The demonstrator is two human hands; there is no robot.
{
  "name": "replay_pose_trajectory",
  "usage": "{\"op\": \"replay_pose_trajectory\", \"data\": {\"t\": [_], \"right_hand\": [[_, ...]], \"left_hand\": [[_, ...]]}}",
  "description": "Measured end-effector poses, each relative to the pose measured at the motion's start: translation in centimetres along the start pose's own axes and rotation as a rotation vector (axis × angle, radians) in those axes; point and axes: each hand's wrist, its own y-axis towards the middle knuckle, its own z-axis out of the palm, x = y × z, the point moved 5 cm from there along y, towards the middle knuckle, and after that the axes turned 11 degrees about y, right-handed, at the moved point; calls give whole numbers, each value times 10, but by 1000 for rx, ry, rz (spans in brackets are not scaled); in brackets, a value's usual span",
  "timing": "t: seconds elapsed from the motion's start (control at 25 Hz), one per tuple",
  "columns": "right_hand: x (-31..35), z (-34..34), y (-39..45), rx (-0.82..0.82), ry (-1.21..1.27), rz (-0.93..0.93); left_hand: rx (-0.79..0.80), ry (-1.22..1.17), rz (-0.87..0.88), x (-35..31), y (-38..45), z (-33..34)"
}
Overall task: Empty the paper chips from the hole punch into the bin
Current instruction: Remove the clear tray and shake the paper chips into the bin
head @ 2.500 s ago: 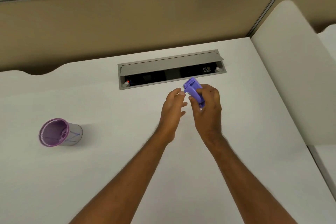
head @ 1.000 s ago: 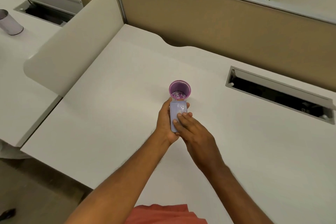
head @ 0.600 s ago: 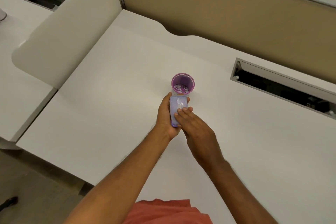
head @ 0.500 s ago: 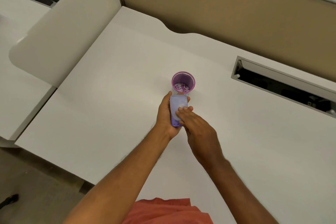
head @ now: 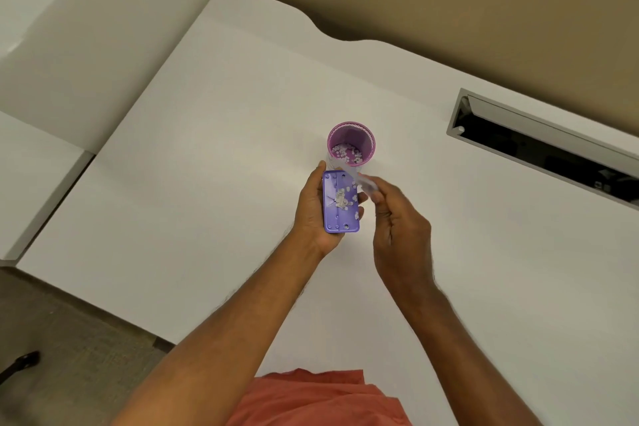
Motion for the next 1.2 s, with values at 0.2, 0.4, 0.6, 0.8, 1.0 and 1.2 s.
{"op": "replay_pose_trajectory", "data": {"t": [0.2, 0.4, 0.6, 0.8, 1.0, 1.2], "right_hand": [[-26, -17, 9, -287, 289, 227], [-91, -29, -14, -522, 585, 654], [-136, -20, -44, -547, 627, 933], [-153, -19, -56, -509, 565, 940], [-152, -20, -59, -465, 466, 930], [-112, -17, -42, -411, 377, 802]], "left_hand": [[22, 77, -32, 1, 9, -4], [34, 51, -48, 2, 12, -10], [21, 47, -48, 5, 18, -16], [17, 44, -52, 7, 21, -17], [25, 53, -65, 10, 20, -16], [37, 24, -55, 8, 16, -14]]}}
